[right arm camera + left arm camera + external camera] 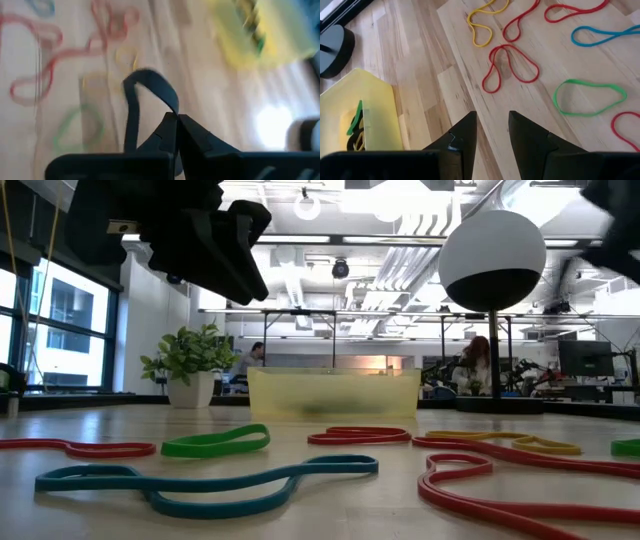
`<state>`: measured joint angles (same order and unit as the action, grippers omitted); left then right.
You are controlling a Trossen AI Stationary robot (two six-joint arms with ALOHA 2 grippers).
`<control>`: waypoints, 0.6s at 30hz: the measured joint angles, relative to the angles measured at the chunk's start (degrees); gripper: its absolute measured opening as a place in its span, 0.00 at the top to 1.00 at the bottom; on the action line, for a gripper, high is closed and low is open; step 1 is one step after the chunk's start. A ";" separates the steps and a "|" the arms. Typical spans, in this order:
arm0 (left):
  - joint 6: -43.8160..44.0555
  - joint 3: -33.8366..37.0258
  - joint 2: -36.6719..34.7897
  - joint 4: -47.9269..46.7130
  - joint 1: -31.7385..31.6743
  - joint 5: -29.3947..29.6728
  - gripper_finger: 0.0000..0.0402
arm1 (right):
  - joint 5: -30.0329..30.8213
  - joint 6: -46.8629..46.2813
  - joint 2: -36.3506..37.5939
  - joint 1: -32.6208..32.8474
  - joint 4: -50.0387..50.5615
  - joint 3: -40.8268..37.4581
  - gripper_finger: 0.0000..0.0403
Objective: Pick and place rubber bands into bin
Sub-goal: Put the top black rubber band into the yellow bin
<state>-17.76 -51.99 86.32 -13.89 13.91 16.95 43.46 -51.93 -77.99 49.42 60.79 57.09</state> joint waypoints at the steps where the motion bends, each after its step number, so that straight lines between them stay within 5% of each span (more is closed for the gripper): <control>1: 0.00 0.00 0.00 0.00 0.01 0.00 0.75 | 1.53 2.12 0.02 -0.66 -0.04 1.28 1.00; 11: -0.15 0.00 0.00 0.02 0.02 0.00 0.75 | 14.28 20.73 0.08 -8.99 -2.28 10.20 1.00; 18: -0.15 0.00 0.00 -0.75 0.12 -1.06 0.75 | 13.80 29.84 0.02 -18.36 -7.82 10.50 1.00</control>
<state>-17.91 -51.99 86.32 -14.64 14.03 15.89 57.26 -22.09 -77.97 31.06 52.97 67.59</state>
